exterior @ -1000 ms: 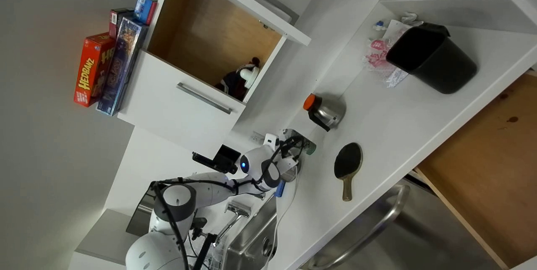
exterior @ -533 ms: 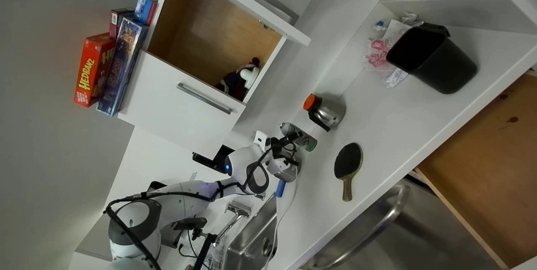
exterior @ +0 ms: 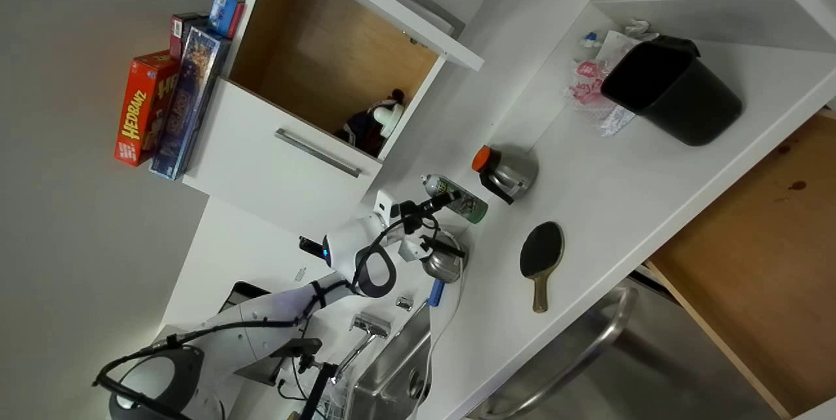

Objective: Put the spray can in the open upper cabinet

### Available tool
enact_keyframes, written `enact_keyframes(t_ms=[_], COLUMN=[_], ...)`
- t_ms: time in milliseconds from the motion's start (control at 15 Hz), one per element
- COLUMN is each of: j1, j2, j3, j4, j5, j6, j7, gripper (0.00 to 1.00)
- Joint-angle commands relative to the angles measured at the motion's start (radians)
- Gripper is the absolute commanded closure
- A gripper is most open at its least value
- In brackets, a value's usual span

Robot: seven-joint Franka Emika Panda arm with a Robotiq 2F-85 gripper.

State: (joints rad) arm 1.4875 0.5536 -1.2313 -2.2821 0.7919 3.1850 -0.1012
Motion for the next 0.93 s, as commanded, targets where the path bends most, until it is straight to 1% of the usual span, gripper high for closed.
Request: enact_keyframes(t_ms=[0, 200, 267, 400, 667, 800, 867], j1=[0.164, 0.246, 0.262, 0.291, 0.324, 0.331, 0.341], j2=[0.044, 0.091, 0.065, 0.085, 0.087, 0.088, 0.075], j3=[-0.204, -0.333, -0.368, -0.433, -0.530, -0.566, -0.589], j4=[-0.009, 0.002, -0.011, 0.000, 0.026, 0.046, 0.059], j5=[0.013, 0.002, -0.118, -0.187, -0.314, -0.356, -0.376], j6=[-0.082, -0.165, -0.162, -0.197, -0.237, -0.261, -0.291], j7=[0.053, 0.081, 0.174, 0.233, 0.326, 0.346, 0.340], gripper=[0.51, 0.51, 0.51, 0.51, 0.51, 0.51, 0.51])
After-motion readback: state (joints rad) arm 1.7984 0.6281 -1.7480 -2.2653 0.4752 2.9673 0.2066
